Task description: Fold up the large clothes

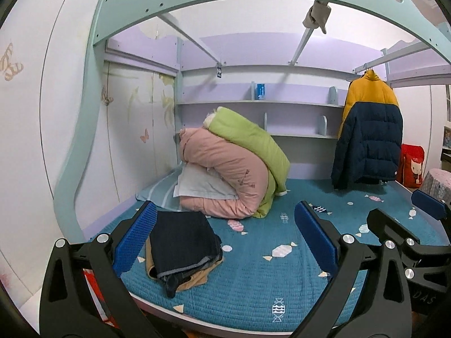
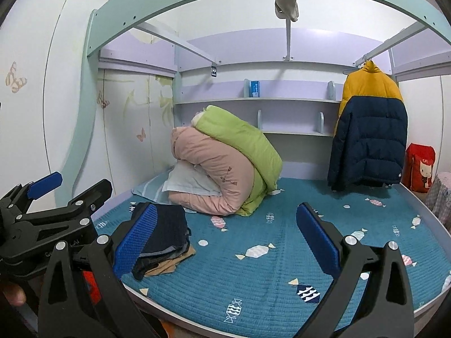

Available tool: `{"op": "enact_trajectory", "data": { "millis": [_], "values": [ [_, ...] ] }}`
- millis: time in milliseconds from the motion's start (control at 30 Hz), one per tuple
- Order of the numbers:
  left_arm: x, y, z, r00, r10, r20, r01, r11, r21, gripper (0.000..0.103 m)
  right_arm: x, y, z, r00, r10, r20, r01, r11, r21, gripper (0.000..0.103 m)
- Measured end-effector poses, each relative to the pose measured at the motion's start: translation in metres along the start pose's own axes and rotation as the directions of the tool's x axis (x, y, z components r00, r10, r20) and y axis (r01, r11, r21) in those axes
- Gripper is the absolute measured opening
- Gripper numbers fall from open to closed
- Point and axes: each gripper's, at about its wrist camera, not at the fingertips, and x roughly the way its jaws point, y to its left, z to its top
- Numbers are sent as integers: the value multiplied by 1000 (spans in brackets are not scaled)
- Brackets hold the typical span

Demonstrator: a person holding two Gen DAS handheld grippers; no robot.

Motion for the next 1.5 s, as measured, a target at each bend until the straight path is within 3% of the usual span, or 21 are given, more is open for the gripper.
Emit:
{"op": "enact_trajectory", "data": {
  "millis": [1500],
  "values": [
    [-5,-9,2,999,24,30,-25,1000,11,98,-2,-3,-1,1000,3,7,-3,1000,16,96]
  ]
}}
